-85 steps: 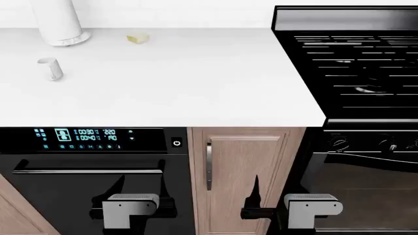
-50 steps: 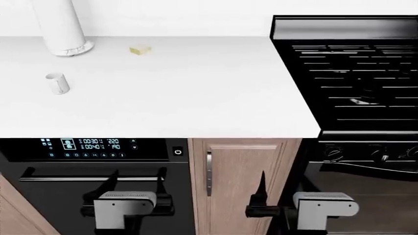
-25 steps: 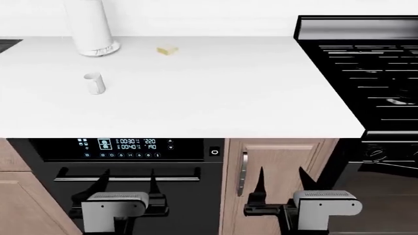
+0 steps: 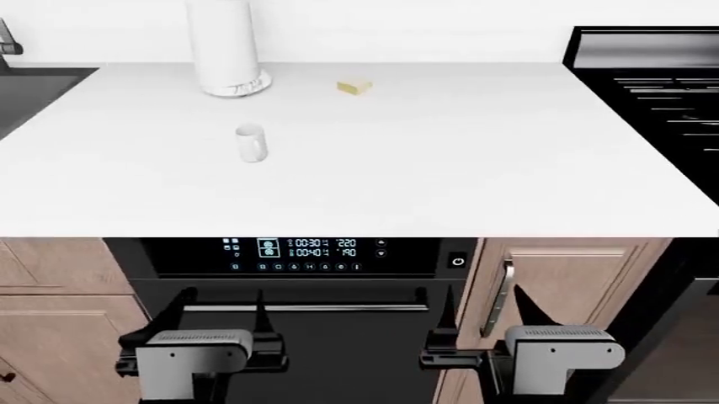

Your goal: A wet mug is on the counter and needs to be dried. Pick it up and place it upside down in the open cabinet.

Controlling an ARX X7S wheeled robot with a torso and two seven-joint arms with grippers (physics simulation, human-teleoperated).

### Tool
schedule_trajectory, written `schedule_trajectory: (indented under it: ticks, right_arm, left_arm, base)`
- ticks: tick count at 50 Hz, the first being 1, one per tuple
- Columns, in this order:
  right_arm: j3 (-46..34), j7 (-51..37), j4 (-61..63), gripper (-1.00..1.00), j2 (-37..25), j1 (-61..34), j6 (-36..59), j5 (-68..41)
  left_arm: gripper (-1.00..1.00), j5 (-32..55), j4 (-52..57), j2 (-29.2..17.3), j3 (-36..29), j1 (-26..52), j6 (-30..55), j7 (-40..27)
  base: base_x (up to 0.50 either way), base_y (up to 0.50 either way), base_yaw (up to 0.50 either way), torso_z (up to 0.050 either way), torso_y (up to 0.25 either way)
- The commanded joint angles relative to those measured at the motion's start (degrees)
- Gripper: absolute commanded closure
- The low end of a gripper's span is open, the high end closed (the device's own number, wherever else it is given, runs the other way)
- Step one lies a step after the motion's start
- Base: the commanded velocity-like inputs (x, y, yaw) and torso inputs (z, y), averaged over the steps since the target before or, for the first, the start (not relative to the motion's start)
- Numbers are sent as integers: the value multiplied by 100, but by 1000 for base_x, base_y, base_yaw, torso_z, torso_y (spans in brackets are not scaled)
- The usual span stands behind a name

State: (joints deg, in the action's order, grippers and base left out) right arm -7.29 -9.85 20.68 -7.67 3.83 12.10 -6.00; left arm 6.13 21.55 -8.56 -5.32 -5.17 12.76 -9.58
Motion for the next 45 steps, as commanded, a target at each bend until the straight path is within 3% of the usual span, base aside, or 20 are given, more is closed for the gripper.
schedule_trajectory:
  ticks: [1,8,27,45]
  right_arm:
    - [3,-76,221,-100,-97,-5,219,-106]
    - [2,-146,922,-100,-218,-108,1147,-270]
    - [250,-461,2617,-100,-429,-1025,3579,-760]
    - [89,-466,2706,-100,-560,-858,3363,-727]
  left_arm:
    - [-100,16,51,-40,-58,-16,-94,-64]
    - [-100,95,584,-96,9,150,500,-204]
    - [-100,956,2525,-306,395,1199,3502,-436]
    - [-100,1133,2753,-329,501,1075,3497,-473]
  base:
    - [0,0,0,0,0]
    - [0,0,0,0,0]
    - [0,0,0,0,0]
    - [414,0,0,0,0]
